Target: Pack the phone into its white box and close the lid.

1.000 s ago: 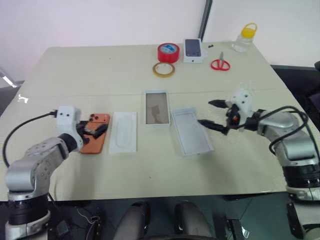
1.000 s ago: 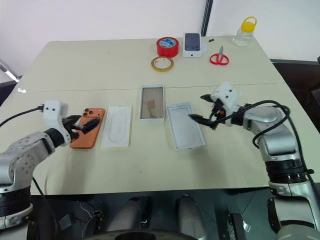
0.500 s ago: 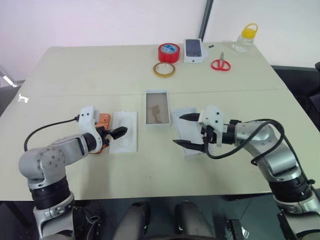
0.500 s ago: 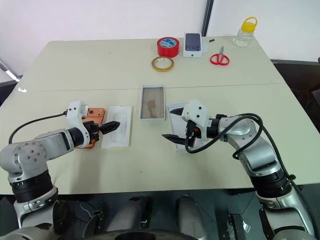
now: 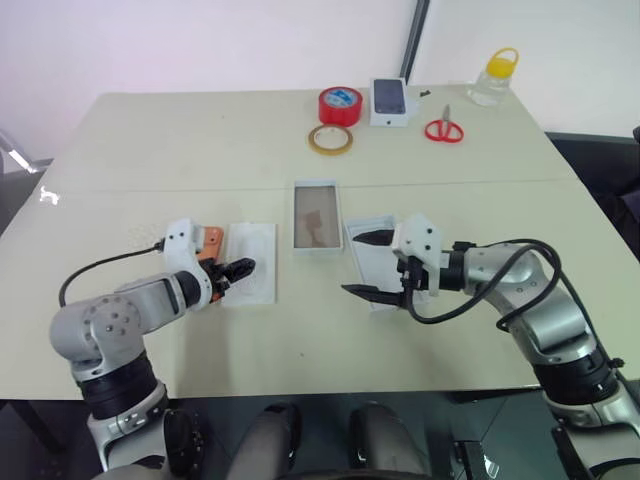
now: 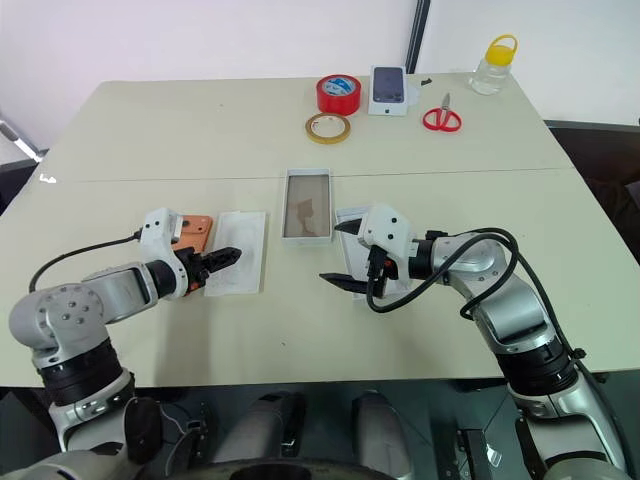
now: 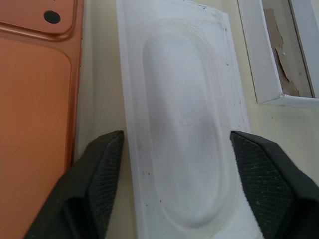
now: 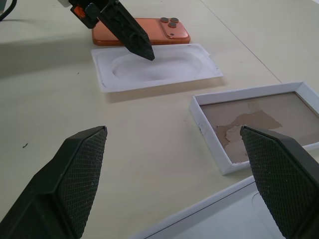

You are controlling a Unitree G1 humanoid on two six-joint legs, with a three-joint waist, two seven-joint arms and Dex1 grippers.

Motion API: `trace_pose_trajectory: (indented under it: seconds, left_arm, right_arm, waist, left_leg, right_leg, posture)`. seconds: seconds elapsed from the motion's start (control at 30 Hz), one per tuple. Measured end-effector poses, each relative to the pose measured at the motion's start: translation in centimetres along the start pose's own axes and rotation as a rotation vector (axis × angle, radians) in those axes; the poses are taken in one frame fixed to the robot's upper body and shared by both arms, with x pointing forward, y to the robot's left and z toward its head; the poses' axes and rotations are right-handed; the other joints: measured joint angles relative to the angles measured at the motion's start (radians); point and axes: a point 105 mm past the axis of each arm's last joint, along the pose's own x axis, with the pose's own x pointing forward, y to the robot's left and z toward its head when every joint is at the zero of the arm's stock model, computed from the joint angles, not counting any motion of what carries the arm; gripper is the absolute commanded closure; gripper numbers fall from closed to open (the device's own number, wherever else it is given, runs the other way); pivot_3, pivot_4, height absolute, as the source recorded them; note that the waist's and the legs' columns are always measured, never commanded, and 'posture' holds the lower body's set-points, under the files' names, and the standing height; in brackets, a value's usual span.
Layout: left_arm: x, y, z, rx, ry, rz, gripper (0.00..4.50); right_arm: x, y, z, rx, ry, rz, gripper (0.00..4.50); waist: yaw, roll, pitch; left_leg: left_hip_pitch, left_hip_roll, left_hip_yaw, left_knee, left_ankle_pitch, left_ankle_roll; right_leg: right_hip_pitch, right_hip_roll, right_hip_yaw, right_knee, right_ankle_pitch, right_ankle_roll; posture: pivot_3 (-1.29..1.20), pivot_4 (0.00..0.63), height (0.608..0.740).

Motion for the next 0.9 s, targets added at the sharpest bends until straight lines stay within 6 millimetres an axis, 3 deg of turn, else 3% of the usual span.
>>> trace_pose_trajectory:
  seconds: [0.03, 0.23, 0.57, 0.77, 0.9]
  left_arm:
    - [0.1, 0.1, 0.1, -0.006, -0.002, 0.007, 1.51]
    - [0.2, 1.0, -0.1, -0.04, 0.005, 0.042, 4.43]
    - [0.3, 1.4, 0.3, -0.074, -0.005, 0.034, 4.48]
    - [-1.2, 2.3, 3.9, -0.23, -0.192, -0.011, 4.48]
    - [-1.9, 2.5, 5.1, -0.253, -0.244, -0.016, 4.48]
  right_arm:
    - [0.0, -0.1, 0.0, -0.001, 0.001, -0.006, 0.0]
    - [0.0, 0.2, -0.5, 0.013, 0.008, -0.014, 0.0]
    - [0.3, 0.3, -0.6, 0.002, 0.023, -0.016, 0.0]
    - [3.2, -0.2, 1.0, -0.082, 0.011, -0.023, 0.0]
    - [5.4, -0.7, 0.4, -0.136, 0.064, -0.009, 0.0]
  waist:
    - [0.0, 0.0, 0.0]
    - [-0.001, 0.0, 0.0]
    - [-0.003, 0.0, 0.0]
    - [-0.006, 0.0, 0.0]
    - [-0.004, -0.001, 0.0]
  left_leg:
    - [0.0, 0.0, 0.0, 0.0, 0.0, 0.0]
    - [0.0, 0.0, 0.0, 0.0, 0.0, 0.0]
    - [0.0, 0.0, 0.0, 0.0, 0.0, 0.0]
    - [0.0, 0.0, 0.0, 0.0, 0.001, -0.001]
    - [0.0, 0.0, 0.0, 0.0, 0.001, -0.001]
  right_leg:
    - [0.0, 0.0, 0.0, 0.0, 0.0, 0.0]
    - [0.0, 0.0, 0.0, 0.0, 0.0, 0.0]
    - [0.0, 0.0, 0.0, 0.0, 0.0, 0.0]
    - [-0.001, 0.001, 0.0, 0.001, 0.0, 0.0]
    - [-0.001, 0.0, -0.001, 0.0, 0.0, 0.0]
  posture:
    - [0.0, 0.15, 0.74]
    - [0.0, 0.15, 0.74]
    - [0.0, 0.15, 0.74]
    - [0.0, 0.15, 0.74]
    - [0.0, 0.15, 0.74]
